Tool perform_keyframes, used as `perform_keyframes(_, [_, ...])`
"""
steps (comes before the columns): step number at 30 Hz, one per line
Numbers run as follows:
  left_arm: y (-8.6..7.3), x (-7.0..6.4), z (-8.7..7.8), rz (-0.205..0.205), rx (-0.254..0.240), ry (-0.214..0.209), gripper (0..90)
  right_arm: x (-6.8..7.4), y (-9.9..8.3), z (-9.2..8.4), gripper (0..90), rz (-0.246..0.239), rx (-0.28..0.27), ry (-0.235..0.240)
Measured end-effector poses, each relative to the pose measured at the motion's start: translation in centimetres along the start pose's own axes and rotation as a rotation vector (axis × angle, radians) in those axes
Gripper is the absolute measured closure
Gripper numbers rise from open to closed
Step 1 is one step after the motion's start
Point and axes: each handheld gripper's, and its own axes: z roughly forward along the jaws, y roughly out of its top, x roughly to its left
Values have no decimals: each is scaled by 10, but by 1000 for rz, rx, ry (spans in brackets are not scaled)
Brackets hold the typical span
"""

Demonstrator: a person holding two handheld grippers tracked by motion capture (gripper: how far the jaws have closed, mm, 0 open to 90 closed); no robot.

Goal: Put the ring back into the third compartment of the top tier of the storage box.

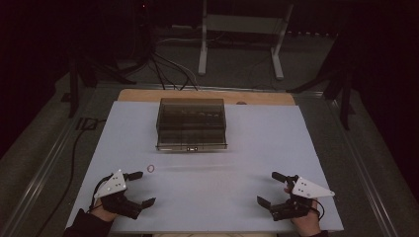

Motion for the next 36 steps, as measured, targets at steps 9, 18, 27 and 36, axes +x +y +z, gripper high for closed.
perform_keyframes(9, [1, -4, 3, 27, 28, -3, 7, 1, 0, 1, 0, -7, 6, 3])
perform_keyframes(18, [2, -6, 4, 32, 42, 11, 7, 3, 0, 3, 0, -9, 27, 11])
perform_keyframes(27, [8, -14, 6, 65, 53, -41, 7, 4, 0, 3, 0, -13, 37, 2])
perform_keyframes(36, [18, -25, 14, 113, 101, -83, 7, 5, 0, 3, 0, -18, 33, 3])
